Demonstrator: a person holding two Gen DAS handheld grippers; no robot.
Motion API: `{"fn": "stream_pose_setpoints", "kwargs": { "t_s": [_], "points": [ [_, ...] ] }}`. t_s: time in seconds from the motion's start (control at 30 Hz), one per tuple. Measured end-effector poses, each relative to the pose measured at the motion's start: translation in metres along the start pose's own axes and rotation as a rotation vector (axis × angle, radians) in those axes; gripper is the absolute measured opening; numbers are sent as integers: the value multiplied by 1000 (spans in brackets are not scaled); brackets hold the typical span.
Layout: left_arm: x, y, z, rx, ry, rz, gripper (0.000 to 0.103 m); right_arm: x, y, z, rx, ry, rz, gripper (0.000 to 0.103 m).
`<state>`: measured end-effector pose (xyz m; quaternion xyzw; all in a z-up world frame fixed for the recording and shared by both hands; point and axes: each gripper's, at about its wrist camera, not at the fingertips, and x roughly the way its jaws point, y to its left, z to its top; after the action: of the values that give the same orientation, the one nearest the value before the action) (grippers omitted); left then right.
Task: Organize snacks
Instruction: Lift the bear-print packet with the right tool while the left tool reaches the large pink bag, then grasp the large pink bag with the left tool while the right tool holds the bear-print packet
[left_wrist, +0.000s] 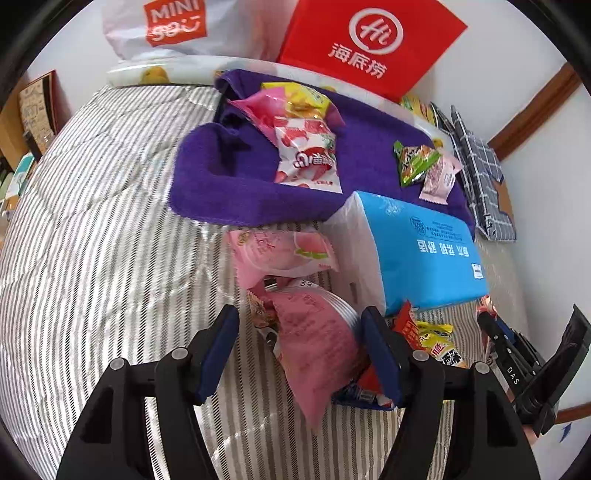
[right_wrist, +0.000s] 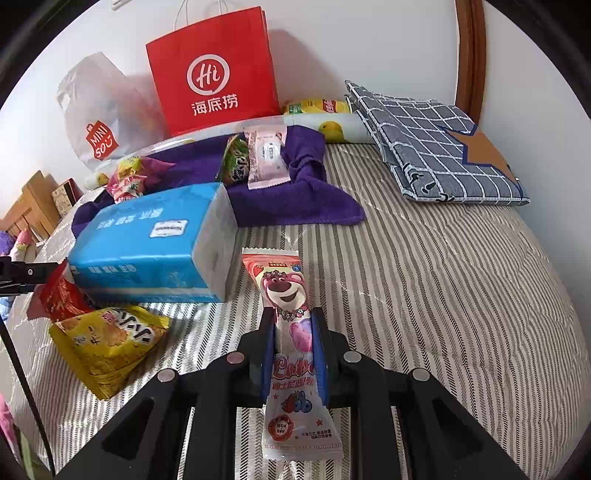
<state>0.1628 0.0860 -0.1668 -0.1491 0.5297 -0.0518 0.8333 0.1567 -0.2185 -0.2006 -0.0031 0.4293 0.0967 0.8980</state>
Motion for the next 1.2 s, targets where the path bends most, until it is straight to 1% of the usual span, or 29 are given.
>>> {"fn": "stream_pose_setpoints", "kwargs": {
  "t_s": [0.1,0.17,0.2,0.23,0.3,0.4,0.5,0.57,0.63,0.67,0.7,0.73,0.87,0.97,1.07,1.2],
  "points": [
    [7,-4,1,9,-10,26,72,6,-2,-2,6,14,-3,18],
    [7,-1,0,1,-16,8,68,9,-1,-3,5,22,0,18],
    [6,1,-1,-4,-16,-15,60,10,0,-3,2,24,0,18],
    [4,3,-3,-3,-17,-27,59,11,1,-3,-3,23,-2,18],
    [-2,5,-6,8,-29,-11,58,12,3,-2,-11,24,1,19],
    [-13,9,-14,34,-50,-5,58,14,3,2,-16,19,2,19],
    [-18,15,-23,42,-67,19,59,19,4,5,-25,24,-12,19],
    [-18,20,-27,37,-83,10,60,22,4,8,-25,29,-19,19],
    [-17,21,-32,45,-121,1,61,24,4,9,-22,29,-24,20],
    [-16,19,-33,57,-135,7,63,24,4,10,-22,30,-27,21],
    [-14,17,-35,77,-148,25,69,25,4,11,-22,32,-29,21],
    [-11,15,-37,95,-158,40,72,26,3,11,-20,34,-32,22],
    [2,13,-40,90,-138,18,73,27,3,12,-18,38,-37,22],
    [3,11,-43,99,-162,31,72,28,3,12,-20,39,-43,22],
    [1,11,-42,95,-162,12,64,28,5,12,-31,40,-53,23],
    [-2,13,-43,93,-165,1,61,29,6,12,-37,41,-58,23]
  ]
}}
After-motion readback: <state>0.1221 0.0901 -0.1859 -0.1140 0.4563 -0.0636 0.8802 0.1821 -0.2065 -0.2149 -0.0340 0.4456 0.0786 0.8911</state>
